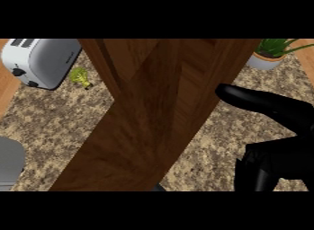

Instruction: Pick up the wine, place it into the cabinet and close the cabinet

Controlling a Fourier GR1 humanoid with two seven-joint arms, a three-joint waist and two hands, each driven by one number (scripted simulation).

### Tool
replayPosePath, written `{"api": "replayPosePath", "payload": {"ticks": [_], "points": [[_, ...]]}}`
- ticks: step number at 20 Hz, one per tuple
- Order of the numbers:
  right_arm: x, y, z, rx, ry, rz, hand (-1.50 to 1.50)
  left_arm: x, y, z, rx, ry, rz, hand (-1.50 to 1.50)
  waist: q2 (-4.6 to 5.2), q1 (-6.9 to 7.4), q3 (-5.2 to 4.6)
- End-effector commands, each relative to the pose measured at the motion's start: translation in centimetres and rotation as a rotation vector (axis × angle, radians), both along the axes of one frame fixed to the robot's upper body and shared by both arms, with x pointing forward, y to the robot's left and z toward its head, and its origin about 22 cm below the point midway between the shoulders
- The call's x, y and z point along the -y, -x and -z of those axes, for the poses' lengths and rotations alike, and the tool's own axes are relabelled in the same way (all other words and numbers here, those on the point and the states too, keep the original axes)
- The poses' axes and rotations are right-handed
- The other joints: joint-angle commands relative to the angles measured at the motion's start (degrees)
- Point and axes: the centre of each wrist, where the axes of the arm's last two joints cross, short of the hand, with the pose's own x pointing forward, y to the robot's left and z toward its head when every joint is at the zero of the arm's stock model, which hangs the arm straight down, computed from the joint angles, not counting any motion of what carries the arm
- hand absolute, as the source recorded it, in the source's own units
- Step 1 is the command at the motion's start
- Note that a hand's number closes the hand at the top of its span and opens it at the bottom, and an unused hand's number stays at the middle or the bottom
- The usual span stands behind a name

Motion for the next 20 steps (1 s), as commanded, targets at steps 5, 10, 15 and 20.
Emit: {"api": "replayPosePath", "payload": {"ticks": [5, 10, 15, 20], "points": [[-4.5, 1.7, 0.6, -0.088, 0.013, -0.252, 1.5, -7.4, 0.7, -1.0, 0.049, 0.029, -0.016, 1.5, -0.17, 0.88, -0.41], [-8.6, 2.5, 0.5, -0.051, 0.119, -0.295, 1.5, -11.8, 0.5, -2.0, 0.057, 0.021, -0.077, 1.5, -0.49, 1.12, -0.47], [-13.2, 0.0, 0.5, -0.025, 0.149, -0.249, 1.5, -15.9, 0.3, -1.6, 0.083, 0.018, -0.055, 1.5, -0.16, 1.32, -0.38], [-16.9, -4.8, -0.1, 0.013, 0.131, -0.131, 1.5, -18.2, -1.0, -3.3, 0.079, 0.004, 0.004, 1.5, 0.39, 1.84, -0.32]]}}
